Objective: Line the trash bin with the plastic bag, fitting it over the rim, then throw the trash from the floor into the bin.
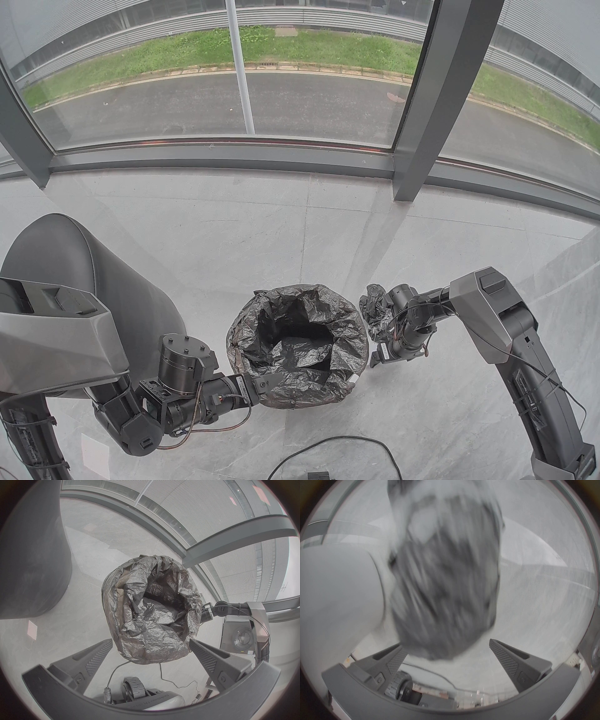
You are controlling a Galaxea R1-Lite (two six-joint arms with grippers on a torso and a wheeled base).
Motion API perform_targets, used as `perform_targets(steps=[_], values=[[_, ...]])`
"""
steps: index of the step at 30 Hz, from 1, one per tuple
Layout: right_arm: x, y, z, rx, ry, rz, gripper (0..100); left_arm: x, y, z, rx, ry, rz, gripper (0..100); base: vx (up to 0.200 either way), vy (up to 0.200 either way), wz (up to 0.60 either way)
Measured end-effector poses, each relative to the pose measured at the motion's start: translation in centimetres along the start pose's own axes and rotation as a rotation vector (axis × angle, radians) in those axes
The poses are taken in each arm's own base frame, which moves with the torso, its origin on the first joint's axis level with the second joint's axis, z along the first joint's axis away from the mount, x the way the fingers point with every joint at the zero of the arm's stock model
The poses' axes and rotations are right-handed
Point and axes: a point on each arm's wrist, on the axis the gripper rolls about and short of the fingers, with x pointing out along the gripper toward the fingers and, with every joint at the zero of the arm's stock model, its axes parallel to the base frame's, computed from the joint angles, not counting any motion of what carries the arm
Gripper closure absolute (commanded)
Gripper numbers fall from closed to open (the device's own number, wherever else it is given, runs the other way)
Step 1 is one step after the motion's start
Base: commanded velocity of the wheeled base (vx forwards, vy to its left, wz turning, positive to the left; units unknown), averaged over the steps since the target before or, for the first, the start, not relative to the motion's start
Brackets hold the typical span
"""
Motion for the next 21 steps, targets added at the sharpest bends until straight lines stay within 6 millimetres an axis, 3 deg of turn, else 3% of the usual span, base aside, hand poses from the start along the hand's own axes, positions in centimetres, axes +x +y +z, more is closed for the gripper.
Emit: perform_targets(steps=[5,15,21], values=[[-1.1,0.5,1.7,-0.053,-0.146,0.017,0,0.0,0.0,0.0,0.0,0.0,0.0,0,0.0,0.0,0.0],[-3.9,1.4,2.9,-0.168,-0.223,0.007,0,0.0,0.0,-0.1,0.0,0.002,0.002,0,0.0,0.0,0.0],[-4.6,1.6,3.1,-0.22,-0.239,-0.014,0,0.0,0.0,-0.1,0.0,0.002,0.002,0,0.0,0.0,0.0]])
